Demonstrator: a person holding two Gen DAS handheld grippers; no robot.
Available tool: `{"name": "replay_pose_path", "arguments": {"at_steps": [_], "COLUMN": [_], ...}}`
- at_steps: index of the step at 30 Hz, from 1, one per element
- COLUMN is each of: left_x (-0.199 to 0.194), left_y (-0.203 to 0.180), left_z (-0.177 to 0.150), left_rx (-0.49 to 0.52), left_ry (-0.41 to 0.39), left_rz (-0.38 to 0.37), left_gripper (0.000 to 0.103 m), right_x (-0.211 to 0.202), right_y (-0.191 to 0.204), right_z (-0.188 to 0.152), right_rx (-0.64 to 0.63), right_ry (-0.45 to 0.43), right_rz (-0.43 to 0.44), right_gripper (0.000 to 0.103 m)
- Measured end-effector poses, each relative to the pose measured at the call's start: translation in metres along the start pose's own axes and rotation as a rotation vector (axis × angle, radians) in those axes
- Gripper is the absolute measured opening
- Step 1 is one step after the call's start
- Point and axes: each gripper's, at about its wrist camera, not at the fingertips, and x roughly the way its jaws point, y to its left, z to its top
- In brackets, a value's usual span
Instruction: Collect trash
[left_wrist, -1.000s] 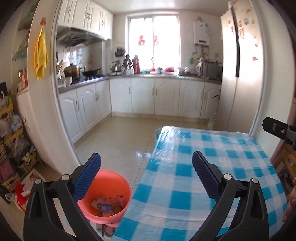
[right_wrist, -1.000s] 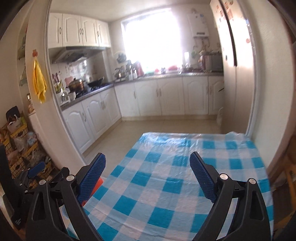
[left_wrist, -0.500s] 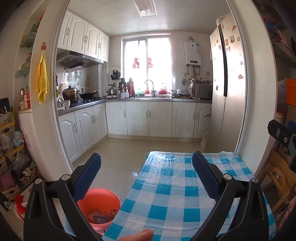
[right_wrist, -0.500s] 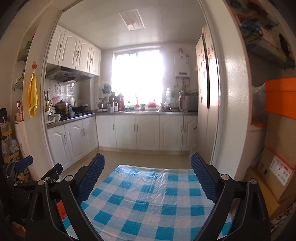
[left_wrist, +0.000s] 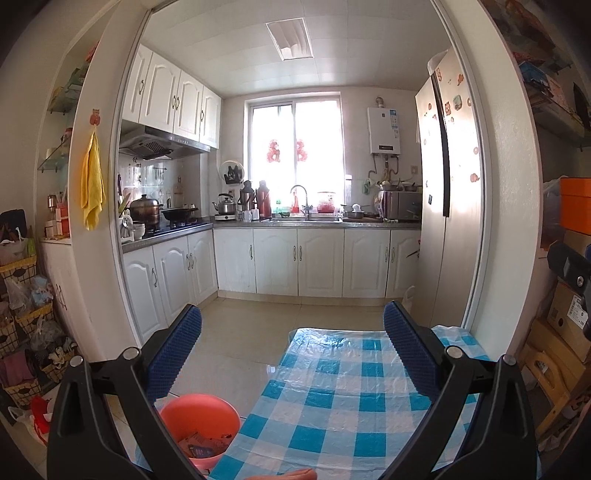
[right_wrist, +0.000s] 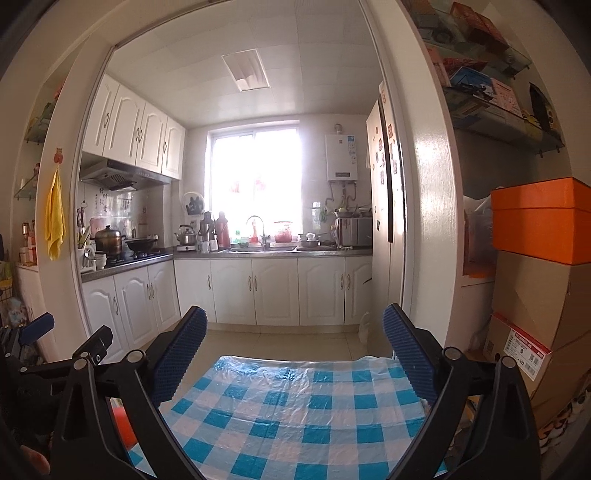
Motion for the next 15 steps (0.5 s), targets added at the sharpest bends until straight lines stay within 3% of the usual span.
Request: {"name": "replay_pose_path", "arguments": {"at_steps": [15], "left_x": [-0.010], "left_y": [-0.017], "left_z": [0.008], "left_rx": [-0.004], "left_ry": [-0.029], "left_rz": [-0.050], "left_gripper": [0.099], "right_x": [-0.014], "right_y": [-0.013], "right_z": [0.004], "right_rx": [0.011], "right_ry": [-0.030], "right_rz": [-0.050], "right_gripper": [0.096]}}
